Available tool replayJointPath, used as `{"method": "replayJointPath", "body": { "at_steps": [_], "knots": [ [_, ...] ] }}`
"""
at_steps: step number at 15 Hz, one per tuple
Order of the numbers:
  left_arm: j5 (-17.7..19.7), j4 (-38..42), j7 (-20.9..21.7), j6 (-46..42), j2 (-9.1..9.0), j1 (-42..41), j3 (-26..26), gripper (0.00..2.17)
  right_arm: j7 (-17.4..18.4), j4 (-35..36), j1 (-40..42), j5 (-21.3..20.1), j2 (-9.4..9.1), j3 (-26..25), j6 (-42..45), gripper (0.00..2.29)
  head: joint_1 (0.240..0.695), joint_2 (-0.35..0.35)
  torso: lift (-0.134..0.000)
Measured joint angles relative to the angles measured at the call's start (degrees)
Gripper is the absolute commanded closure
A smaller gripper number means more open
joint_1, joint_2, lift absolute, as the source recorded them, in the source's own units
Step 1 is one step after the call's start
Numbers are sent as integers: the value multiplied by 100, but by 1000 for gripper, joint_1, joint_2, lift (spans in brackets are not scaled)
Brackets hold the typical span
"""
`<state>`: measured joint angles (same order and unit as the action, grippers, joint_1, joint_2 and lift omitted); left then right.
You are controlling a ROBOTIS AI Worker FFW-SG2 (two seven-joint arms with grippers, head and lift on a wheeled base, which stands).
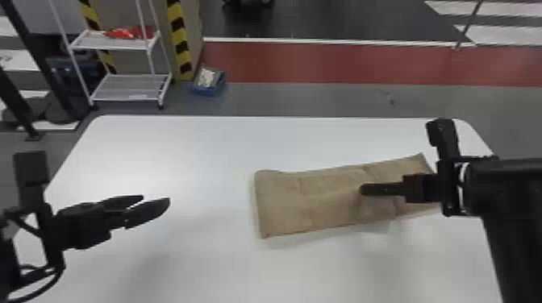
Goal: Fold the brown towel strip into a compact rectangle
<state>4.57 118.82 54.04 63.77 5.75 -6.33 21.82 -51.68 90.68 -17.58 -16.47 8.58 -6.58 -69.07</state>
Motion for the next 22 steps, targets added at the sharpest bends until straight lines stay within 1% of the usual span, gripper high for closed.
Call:
{"method": "replayJointPath", "body": {
  "at_steps": [1,2,3,4,5,8,11,14,17,19,22],
  "knots": [
    [0,-4,5,0,6,0,4,63,4,-32,-20,-17,-28,38,2,579,695,-1,-120],
    [0,-13,13,-2,10,-1,10,63,-2,-73,-43,-48,-46,79,3,812,695,3,-120],
    [0,-20,25,-8,12,-5,16,63,-18,-108,-58,-85,-54,114,3,1139,695,8,-120],
    [0,-28,35,-13,12,-13,28,63,-31,-137,-68,-119,-57,139,3,1362,695,10,-120],
    [0,-35,36,-17,12,-18,37,63,-32,-149,-72,-130,-58,141,9,1426,695,11,-120],
    [0,-43,36,-48,13,-32,50,63,1,-90,-58,-39,-65,23,76,1480,695,9,-120],
    [0,-43,61,-53,13,-35,69,63,-36,305,-9,139,-61,-63,62,1480,695,12,-120],
    [6,-33,76,-50,32,-39,125,66,-103,698,-57,304,21,-209,-76,1480,695,12,-120],
    [48,-24,98,-59,33,-45,179,66,-120,549,-12,207,104,-203,-3,1480,695,2,-120],
    [75,-13,88,-71,32,-45,213,70,-157,658,-42,266,141,-304,-111,1480,695,-4,-120],
    [187,-9,35,-284,24,-77,259,70,-151,719,64,209,246,-375,-105,1480,695,-17,-120]
  ]
}}
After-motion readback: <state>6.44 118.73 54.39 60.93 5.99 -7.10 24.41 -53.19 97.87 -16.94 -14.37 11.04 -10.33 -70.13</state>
